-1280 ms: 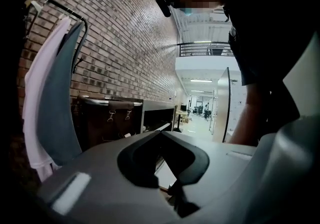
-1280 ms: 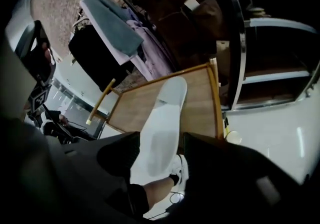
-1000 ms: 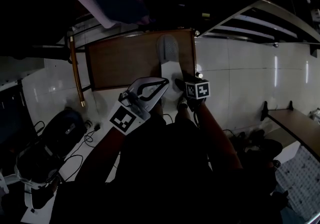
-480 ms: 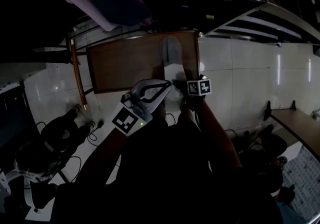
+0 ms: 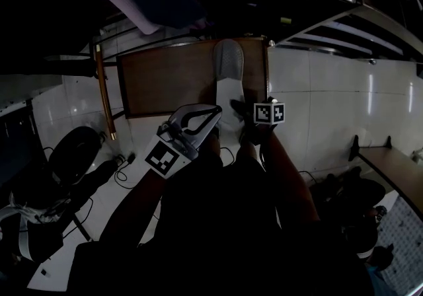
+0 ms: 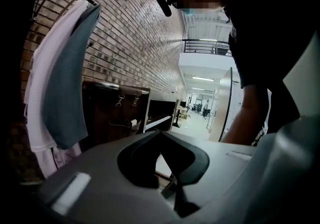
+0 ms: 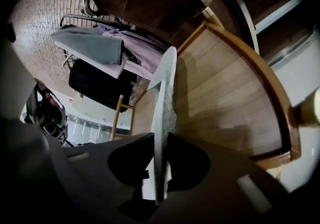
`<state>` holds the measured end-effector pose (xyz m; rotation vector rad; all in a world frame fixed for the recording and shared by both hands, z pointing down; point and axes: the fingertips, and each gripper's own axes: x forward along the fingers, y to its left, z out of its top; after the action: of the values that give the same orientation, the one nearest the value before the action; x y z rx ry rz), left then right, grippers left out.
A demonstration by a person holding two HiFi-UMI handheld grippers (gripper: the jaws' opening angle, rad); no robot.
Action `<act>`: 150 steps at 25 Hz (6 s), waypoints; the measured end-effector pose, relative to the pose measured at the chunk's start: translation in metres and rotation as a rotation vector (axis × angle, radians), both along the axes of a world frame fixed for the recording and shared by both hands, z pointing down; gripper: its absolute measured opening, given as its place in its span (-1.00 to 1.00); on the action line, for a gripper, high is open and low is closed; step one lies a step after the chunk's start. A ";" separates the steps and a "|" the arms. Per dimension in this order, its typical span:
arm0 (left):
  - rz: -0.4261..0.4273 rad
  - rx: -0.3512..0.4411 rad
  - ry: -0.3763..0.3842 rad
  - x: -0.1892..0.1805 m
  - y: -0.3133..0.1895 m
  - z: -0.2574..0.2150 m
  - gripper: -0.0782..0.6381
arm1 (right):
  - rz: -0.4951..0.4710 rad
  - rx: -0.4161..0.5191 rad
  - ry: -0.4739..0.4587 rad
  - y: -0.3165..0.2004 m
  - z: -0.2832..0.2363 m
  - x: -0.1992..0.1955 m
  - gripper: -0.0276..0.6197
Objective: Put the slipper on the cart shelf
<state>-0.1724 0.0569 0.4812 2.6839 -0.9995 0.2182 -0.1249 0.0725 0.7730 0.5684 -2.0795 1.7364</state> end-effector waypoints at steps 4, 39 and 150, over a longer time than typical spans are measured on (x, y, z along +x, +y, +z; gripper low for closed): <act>-0.027 -0.003 0.006 -0.005 0.004 0.000 -0.77 | 0.010 0.072 -0.053 -0.013 -0.037 0.000 -0.71; -0.016 0.231 0.078 0.064 0.004 -0.185 -0.77 | 0.088 1.243 -0.024 -0.031 -0.492 0.084 -0.71; 0.158 0.100 0.047 0.344 -0.240 -0.020 -0.77 | 0.391 0.242 -0.127 -0.361 -0.098 0.330 -0.71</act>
<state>0.1713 -0.1826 0.4608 2.8472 -0.8057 0.1379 0.2051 -0.2886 0.6754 1.0192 -2.4143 1.7671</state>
